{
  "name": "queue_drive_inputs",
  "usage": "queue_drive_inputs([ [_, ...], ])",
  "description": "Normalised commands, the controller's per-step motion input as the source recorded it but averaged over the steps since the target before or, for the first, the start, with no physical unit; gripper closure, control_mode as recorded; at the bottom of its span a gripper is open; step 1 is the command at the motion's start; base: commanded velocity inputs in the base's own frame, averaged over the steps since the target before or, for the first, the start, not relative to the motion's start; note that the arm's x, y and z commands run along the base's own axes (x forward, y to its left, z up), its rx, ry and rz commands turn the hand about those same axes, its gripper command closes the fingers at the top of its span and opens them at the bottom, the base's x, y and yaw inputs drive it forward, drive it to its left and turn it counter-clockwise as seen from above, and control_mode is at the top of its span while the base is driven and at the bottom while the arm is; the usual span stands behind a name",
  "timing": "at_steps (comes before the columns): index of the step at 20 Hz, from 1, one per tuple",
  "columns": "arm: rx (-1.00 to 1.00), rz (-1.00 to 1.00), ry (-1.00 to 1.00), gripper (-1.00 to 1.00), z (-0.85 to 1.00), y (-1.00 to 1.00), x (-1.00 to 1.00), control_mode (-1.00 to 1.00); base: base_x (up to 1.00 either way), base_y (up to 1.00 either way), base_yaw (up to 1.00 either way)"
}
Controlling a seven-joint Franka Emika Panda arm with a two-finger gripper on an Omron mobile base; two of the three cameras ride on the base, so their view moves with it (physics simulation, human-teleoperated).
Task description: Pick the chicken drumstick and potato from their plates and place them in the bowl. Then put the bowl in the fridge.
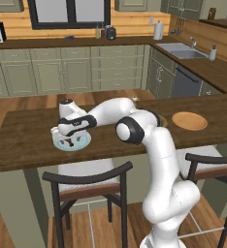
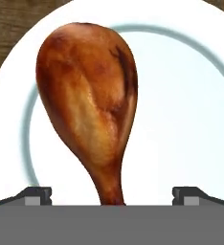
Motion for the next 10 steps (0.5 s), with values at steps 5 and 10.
queue_drive_inputs([
  [5, 0.0, 0.0, 0.0, -1.0, -0.64, 0.06, 0.1, -1.0, 0.0, 0.0, 0.0],
  [10, 0.0, 0.0, 0.0, 1.0, -0.51, 0.0, 0.03, -1.0, 0.0, 0.0, 0.0],
])
